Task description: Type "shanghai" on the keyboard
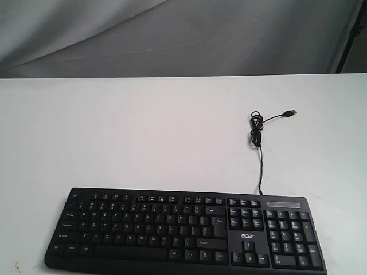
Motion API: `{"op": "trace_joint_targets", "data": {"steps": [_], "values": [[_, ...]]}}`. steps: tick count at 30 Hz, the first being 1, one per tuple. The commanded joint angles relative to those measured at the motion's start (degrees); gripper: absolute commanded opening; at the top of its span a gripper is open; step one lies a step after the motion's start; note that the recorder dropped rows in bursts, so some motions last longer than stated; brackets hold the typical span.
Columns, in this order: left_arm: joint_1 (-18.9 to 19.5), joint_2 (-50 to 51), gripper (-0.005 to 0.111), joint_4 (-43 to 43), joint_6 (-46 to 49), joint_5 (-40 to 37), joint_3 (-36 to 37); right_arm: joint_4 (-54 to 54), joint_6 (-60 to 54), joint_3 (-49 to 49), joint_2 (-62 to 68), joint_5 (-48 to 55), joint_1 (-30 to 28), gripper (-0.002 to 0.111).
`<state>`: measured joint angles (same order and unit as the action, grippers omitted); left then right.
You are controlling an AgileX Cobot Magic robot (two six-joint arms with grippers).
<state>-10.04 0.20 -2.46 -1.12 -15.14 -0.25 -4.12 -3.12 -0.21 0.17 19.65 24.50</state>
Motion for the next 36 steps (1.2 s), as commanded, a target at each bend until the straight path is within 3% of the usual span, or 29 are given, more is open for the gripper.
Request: {"op": "trace_joint_targets", "data": {"steps": [1, 21, 27, 32, 36], "values": [[-0.2, -0.2, 0.000, 0.0, -0.2, 0.2, 0.2, 0.3, 0.3, 0.2, -0.2, -0.1, 0.1, 0.000], [-0.2, -0.2, 0.000, 0.0, -0.2, 0.2, 0.2, 1.5, 0.3, 0.2, -0.2, -0.4, 0.1, 0.000], [-0.2, -0.2, 0.000, 0.0, -0.2, 0.2, 0.2, 1.3, 0.3, -8.7, 0.1, 0.6, 0.1, 0.000], [-0.2, -0.2, 0.000, 0.0, -0.2, 0.2, 0.2, 1.8, -0.3, -16.3, 9.8, -0.6, 0.1, 0.000], [-0.2, -0.2, 0.000, 0.0, -0.2, 0.2, 0.2, 1.8, -3.9, -18.4, 22.1, -10.1, 0.2, 0.000]]}}
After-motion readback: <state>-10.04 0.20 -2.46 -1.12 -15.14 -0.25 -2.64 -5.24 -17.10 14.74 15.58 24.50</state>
